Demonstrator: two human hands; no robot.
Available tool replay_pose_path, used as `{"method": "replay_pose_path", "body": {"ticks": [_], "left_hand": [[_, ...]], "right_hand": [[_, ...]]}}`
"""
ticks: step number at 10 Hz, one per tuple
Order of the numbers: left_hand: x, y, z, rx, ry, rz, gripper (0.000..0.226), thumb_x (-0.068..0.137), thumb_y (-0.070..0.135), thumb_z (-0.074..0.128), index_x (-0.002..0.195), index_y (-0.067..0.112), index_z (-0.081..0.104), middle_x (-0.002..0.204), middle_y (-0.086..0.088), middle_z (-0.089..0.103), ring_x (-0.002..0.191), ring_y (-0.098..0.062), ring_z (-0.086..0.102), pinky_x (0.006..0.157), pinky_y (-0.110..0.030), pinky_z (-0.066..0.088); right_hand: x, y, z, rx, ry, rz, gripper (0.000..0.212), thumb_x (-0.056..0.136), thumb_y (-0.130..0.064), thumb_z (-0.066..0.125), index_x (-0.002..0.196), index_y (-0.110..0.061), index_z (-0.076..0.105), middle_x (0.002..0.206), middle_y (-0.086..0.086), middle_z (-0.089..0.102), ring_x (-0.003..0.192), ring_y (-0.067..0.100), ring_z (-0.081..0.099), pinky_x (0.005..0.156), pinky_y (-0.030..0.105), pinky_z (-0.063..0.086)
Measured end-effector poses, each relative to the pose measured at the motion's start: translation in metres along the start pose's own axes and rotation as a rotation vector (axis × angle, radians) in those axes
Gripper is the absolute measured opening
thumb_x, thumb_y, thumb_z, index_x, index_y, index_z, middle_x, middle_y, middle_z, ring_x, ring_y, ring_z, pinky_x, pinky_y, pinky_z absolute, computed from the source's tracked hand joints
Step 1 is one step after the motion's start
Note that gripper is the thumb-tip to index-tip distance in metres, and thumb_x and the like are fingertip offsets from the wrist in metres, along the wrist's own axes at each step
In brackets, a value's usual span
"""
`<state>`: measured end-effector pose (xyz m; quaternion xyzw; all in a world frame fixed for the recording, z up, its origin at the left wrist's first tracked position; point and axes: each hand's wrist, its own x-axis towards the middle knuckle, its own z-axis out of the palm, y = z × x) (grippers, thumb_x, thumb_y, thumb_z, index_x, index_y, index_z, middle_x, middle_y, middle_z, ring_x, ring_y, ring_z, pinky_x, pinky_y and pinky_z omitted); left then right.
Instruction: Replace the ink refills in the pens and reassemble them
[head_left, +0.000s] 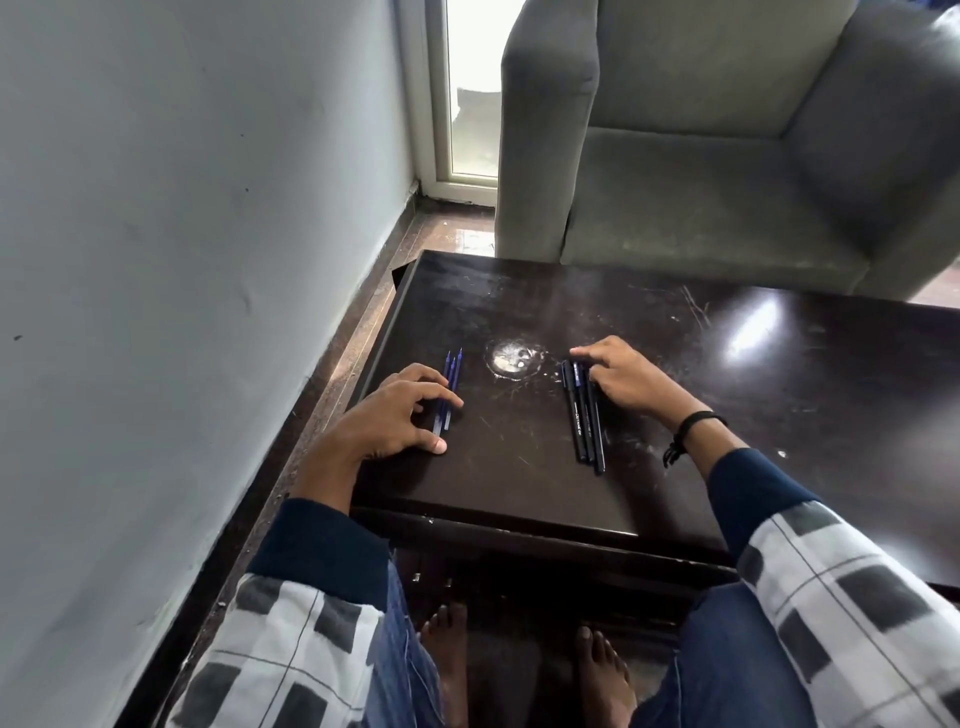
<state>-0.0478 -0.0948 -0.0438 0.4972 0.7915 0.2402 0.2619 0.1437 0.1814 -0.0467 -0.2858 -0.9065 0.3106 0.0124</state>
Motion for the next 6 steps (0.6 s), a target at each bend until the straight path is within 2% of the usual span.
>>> {"method": "replay_pose_path", "body": {"ticks": [1, 2, 3, 4, 5, 6], "left_hand": [[0.000, -0.001, 0.000, -0.009, 0.011, 0.011, 0.054, 0.073, 0.017, 0.089, 0.120, 0.034, 0.068, 0.132, 0.014, 0.041, 0.124, -0.011, 0.045, 0.104, -0.027, 0.044], [0.000, -0.002, -0.001, -0.014, 0.011, 0.016, 0.054, 0.073, 0.019, 0.089, 0.119, 0.035, 0.068, 0.132, 0.015, 0.041, 0.124, -0.010, 0.047, 0.104, -0.027, 0.044], [0.002, 0.000, 0.000, -0.048, 0.019, 0.034, 0.050, 0.075, 0.027, 0.087, 0.120, 0.036, 0.067, 0.130, 0.016, 0.042, 0.126, -0.010, 0.046, 0.104, -0.031, 0.046], [0.013, 0.012, 0.002, -0.050, 0.109, 0.049, 0.049, 0.079, 0.041, 0.081, 0.125, 0.038, 0.064, 0.130, 0.019, 0.043, 0.130, -0.011, 0.040, 0.111, -0.042, 0.040], [0.037, 0.029, 0.000, 0.025, 0.206, 0.040, 0.053, 0.088, 0.049, 0.069, 0.137, 0.039, 0.053, 0.141, 0.016, 0.038, 0.137, -0.014, 0.028, 0.118, -0.046, 0.027], [0.064, 0.044, -0.002, 0.129, 0.264, -0.013, 0.058, 0.095, 0.052, 0.057, 0.148, 0.040, 0.036, 0.158, 0.012, 0.023, 0.150, -0.017, 0.010, 0.122, -0.051, 0.018]], "right_hand": [[-0.001, -0.002, 0.000, -0.001, 0.008, 0.009, 0.043, 0.098, 0.001, 0.043, 0.134, -0.008, 0.065, 0.123, 0.006, 0.053, 0.110, 0.015, 0.053, 0.100, 0.022, 0.036], [-0.006, -0.004, 0.001, 0.026, 0.040, 0.013, 0.044, 0.098, 0.003, 0.045, 0.137, -0.008, 0.063, 0.119, 0.006, 0.054, 0.115, 0.018, 0.055, 0.098, 0.014, 0.031], [-0.005, -0.004, 0.003, 0.053, 0.090, 0.027, 0.046, 0.098, -0.001, 0.047, 0.142, -0.012, 0.058, 0.114, 0.003, 0.055, 0.108, 0.019, 0.055, 0.092, 0.017, 0.034], [0.004, -0.008, 0.002, 0.057, 0.173, 0.040, 0.044, 0.097, -0.006, 0.051, 0.138, -0.014, 0.063, 0.108, 0.002, 0.057, 0.100, 0.018, 0.056, 0.089, 0.023, 0.038], [0.020, -0.013, 0.003, 0.042, 0.200, 0.012, 0.038, 0.094, -0.010, 0.054, 0.128, -0.017, 0.070, 0.102, 0.001, 0.057, 0.101, 0.023, 0.061, 0.089, 0.024, 0.040], [0.037, -0.013, 0.012, 0.063, 0.242, 0.005, 0.034, 0.094, -0.012, 0.057, 0.123, -0.016, 0.072, 0.101, 0.002, 0.058, 0.104, 0.028, 0.062, 0.091, 0.028, 0.044]]}}
